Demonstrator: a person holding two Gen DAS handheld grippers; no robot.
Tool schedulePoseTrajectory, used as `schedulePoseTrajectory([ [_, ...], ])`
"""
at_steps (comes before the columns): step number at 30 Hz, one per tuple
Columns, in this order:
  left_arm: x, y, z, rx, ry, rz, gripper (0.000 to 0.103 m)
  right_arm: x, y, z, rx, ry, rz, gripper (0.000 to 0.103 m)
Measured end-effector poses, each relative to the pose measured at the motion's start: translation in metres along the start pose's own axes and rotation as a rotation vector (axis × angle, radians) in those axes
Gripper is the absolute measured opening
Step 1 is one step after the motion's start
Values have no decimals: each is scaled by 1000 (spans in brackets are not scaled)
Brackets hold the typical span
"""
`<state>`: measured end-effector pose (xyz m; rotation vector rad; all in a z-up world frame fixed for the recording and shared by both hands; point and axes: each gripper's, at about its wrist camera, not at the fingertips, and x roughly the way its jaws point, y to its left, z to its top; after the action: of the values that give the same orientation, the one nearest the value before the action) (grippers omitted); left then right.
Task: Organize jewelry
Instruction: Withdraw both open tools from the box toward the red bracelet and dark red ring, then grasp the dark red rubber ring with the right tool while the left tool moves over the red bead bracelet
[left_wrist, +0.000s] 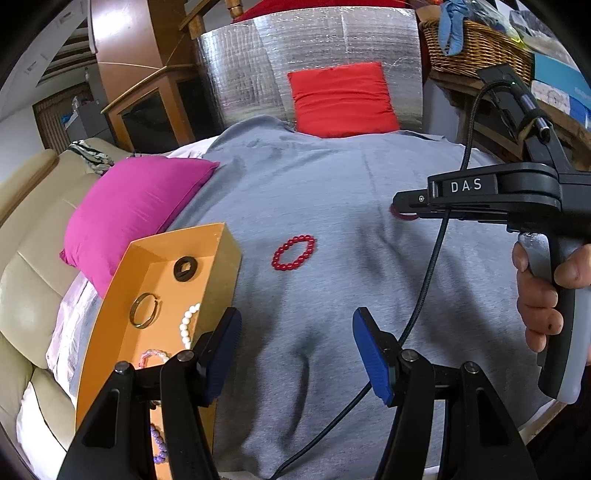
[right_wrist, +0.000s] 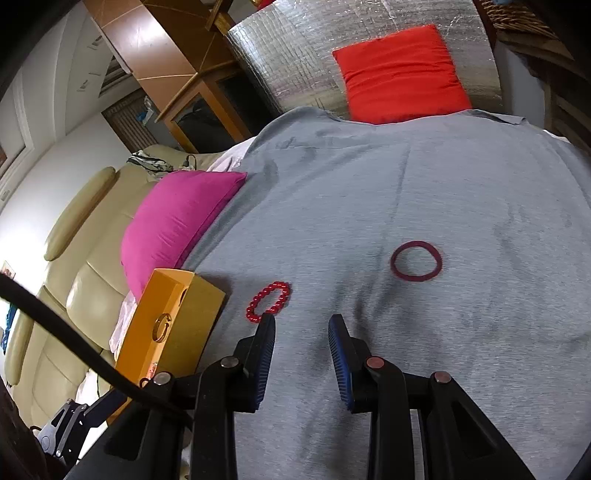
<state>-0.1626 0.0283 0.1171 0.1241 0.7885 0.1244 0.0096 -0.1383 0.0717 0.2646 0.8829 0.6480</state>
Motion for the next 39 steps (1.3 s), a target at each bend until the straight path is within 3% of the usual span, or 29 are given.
schedulePoseTrajectory([
  [17,18,-26,5,37,23,-38,64,-6,-36,-1,48,15,-48,32],
  [39,85,-32,-12,31,106,-40,64,25,-78,1,115,81,-109,32],
])
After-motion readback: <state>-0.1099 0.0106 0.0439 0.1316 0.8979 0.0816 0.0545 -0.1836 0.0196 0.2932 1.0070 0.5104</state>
